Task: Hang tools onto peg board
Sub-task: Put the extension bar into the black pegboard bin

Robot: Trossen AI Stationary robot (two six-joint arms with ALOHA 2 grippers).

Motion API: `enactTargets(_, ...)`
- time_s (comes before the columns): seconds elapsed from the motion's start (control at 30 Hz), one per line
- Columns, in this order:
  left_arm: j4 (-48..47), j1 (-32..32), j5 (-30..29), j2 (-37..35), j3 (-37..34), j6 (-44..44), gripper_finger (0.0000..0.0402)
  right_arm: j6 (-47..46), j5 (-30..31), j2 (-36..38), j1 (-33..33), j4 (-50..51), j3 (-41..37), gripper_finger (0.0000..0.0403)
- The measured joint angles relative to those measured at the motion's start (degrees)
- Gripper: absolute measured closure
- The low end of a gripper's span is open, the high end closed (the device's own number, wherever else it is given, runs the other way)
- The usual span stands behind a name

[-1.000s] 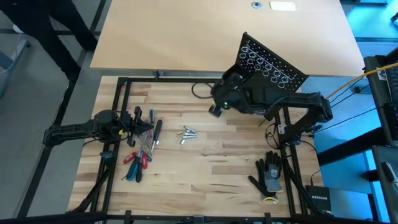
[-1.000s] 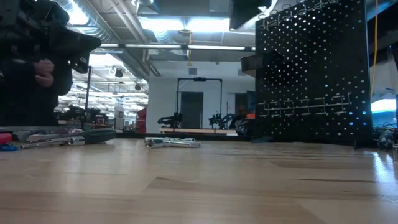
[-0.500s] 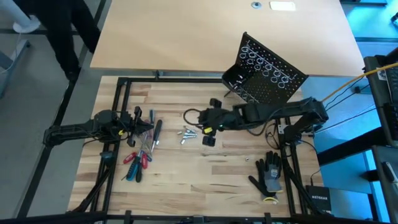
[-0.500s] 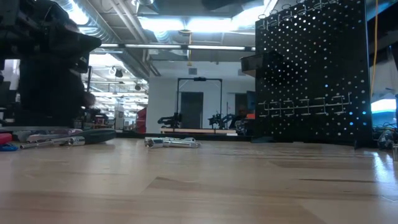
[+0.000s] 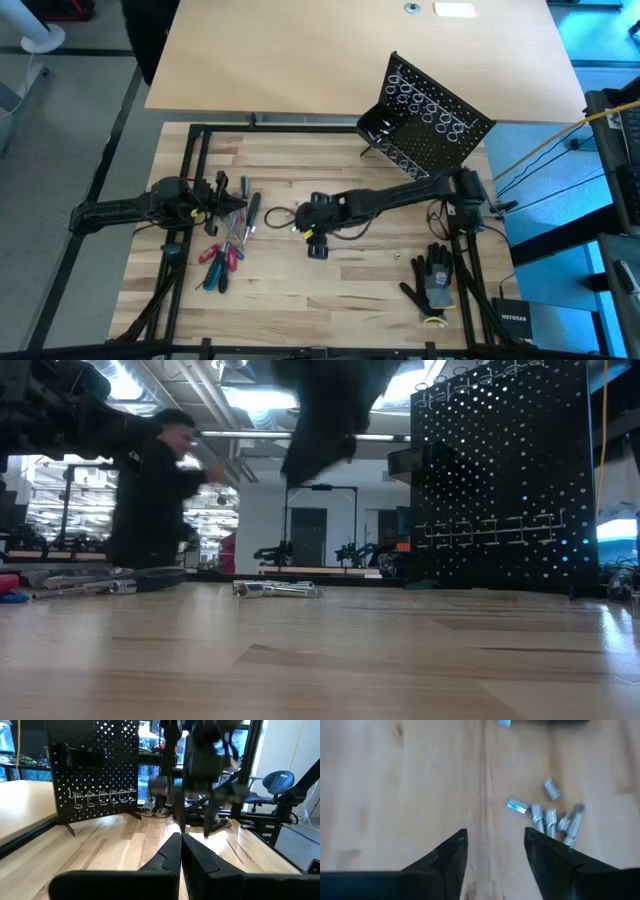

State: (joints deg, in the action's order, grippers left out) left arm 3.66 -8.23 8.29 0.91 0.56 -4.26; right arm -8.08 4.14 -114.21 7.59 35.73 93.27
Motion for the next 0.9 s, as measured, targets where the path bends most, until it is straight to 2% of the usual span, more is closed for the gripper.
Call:
enactTargets(0.17, 0.1, 0.0, 0.0, 0.0, 0.0, 0.8, 0.0400, 2.1, 0.3, -5.6, -1.4, 1.3, -0.1, 0.0166)
enactTargets(0.33, 0.2, 0.0, 0.0, 0.0, 0.0, 1.1, 0.0400, 3.1, 2.2, -9.0, -2.5, -0.7, -0.1, 0.0162)
enactTargets(0.53, 0.0, 0.0, 0.0, 0.0, 0.0, 0.2, 0.0400, 5.0, 3.8, -10.1, -2.7, -2.0, -0.1, 0.0188)
enactTargets(0.9, 0.0, 0.0, 0.0, 0.0, 0.0, 0.0, 0.0400, 6.6, 5.3, -10.2, -3.2, -5.6, 0.0, 0.0263)
